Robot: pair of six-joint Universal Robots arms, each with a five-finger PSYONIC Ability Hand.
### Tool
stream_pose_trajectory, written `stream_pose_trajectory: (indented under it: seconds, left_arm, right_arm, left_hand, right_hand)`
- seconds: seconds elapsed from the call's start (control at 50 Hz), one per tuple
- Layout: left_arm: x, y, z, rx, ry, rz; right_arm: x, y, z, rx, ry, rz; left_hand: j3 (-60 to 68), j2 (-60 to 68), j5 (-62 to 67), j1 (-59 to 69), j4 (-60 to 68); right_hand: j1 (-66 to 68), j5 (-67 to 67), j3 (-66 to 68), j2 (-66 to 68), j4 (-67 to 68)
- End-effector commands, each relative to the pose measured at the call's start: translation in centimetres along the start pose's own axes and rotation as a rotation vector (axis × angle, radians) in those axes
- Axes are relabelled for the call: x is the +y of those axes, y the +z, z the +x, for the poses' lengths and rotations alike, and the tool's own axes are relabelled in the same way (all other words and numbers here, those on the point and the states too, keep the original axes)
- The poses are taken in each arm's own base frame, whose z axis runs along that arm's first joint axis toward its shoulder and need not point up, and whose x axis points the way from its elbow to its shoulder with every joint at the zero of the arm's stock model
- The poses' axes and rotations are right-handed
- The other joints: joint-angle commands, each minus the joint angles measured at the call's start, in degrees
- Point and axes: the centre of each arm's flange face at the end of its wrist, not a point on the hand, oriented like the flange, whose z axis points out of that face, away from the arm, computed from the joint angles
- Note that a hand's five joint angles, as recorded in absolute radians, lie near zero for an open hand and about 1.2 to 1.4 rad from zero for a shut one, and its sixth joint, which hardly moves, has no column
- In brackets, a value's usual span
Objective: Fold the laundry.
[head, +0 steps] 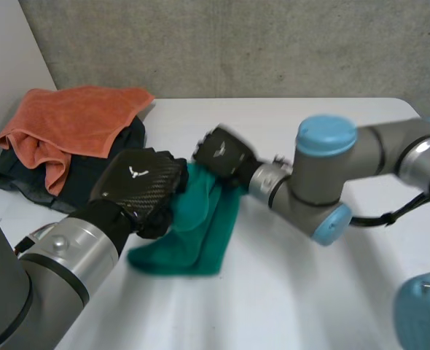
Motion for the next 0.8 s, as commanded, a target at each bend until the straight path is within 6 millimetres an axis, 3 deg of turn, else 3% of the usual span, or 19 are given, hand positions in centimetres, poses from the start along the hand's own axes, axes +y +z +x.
stream_pose_trajectory:
  seconds: [0.02, 0.1, 0.18, 0.26, 0.32, 0.38, 0.42, 0.48, 0.52, 0.56, 0.6, 0.7, 0.8]
  left_arm:
    - [-1.0, 1.8, -2.9, -0.1, -0.011, 0.065]
    - [-1.4, 3.0, -3.6, -0.125, -0.01, 0.123]
    - [-1.0, 4.3, -3.5, -0.123, -0.009, 0.136]
    - [0.8, 6.4, -3.4, -0.117, -0.011, 0.098]
    - [2.7, 8.2, -3.0, -0.105, -0.012, 0.051]
    - [4.6, 9.8, -2.6, -0.091, -0.012, 0.0]
    - [5.3, 10.4, -2.5, -0.085, -0.013, -0.019]
    - [6.1, 11.2, -2.6, -0.084, -0.016, -0.036]
    - [6.2, 11.5, -2.6, -0.083, -0.016, -0.038]
    - [6.2, 11.5, -2.5, -0.082, -0.017, -0.036]
    - [6.2, 11.5, -2.4, -0.08, -0.019, -0.038]
    - [5.7, 11.0, -2.4, -0.079, -0.018, -0.027]
    - [3.2, 10.0, -3.1, -0.101, -0.018, 0.031]
  right_arm:
    - [-3.6, -5.9, 9.4, 0.31, -0.048, -0.097]
    - [-5.4, -9.6, 10.4, 0.355, -0.045, -0.134]
    - [-5.8, -12.5, 8.7, 0.31, 0.0, -0.204]
    - [-6.1, -14.5, 6.6, 0.26, 0.035, -0.248]
    - [-4.9, -14.8, 5.1, 0.227, 0.061, -0.297]
    - [-2.1, -14.5, 3.4, 0.2, 0.107, -0.4]
    - [0.0, -14.1, 2.6, 0.199, 0.142, -0.478]
    - [1.3, -13.9, 2.2, 0.205, 0.17, -0.524]
    - [1.8, -13.6, 2.3, 0.218, 0.195, -0.537]
    - [1.6, -13.6, 2.7, 0.231, 0.218, -0.535]
    - [1.4, -13.6, 2.8, 0.228, 0.241, -0.538]
    - [0.3, -13.9, 4.5, 0.255, 0.314, -0.539]
    - [-1.5, -15.5, 7.9, 0.265, 0.423, -0.525]
  left_hand:
    - [11.58, 11.43, 14.24, 15.23, 11.2]
    - [11.58, 11.43, 14.24, 15.23, 11.2]
    - [11.58, 11.43, 14.24, 15.23, 11.2]
    - [11.58, 11.43, 14.24, 15.23, 11.2]
    - [11.58, 11.43, 14.24, 15.23, 11.2]
    - [11.58, 11.43, 14.24, 15.23, 11.2]
    - [11.58, 11.43, 14.24, 15.23, 11.2]
    - [11.58, 11.43, 14.24, 15.23, 11.2]
    - [11.58, 11.43, 14.24, 15.23, 11.2]
    - [11.58, 11.43, 14.24, 15.23, 11.2]
    - [11.58, 11.43, 14.24, 15.23, 11.2]
    - [-31.73, -31.88, -29.07, -28.08, -32.11]
    - [-44.06, -44.21, -41.41, -40.41, -44.44]
  right_hand:
    - [17.92, 15.52, 12.12, 12.89, 11.57]
    - [17.92, 15.52, 12.12, 12.89, 11.57]
    - [17.92, 15.52, 12.12, 12.89, 11.57]
    - [17.92, 15.52, 12.12, 12.89, 11.57]
    - [17.92, 15.52, 12.12, 12.89, 11.57]
    - [17.92, 15.52, 12.12, 12.89, 11.57]
    - [17.92, 15.52, 12.12, 12.89, 11.57]
    - [17.92, 15.52, 12.12, 12.89, 11.57]
    - [9.12, 6.72, 3.32, 4.09, 2.77]
    - [-12.34, -14.73, -18.14, -17.37, -18.68]
    - [-20.85, -23.24, -26.65, -25.88, -27.19]
    - [-30.45, -32.84, -36.25, -35.48, -36.79]
    - [-32.66, -35.05, -38.46, -37.69, -39.0]
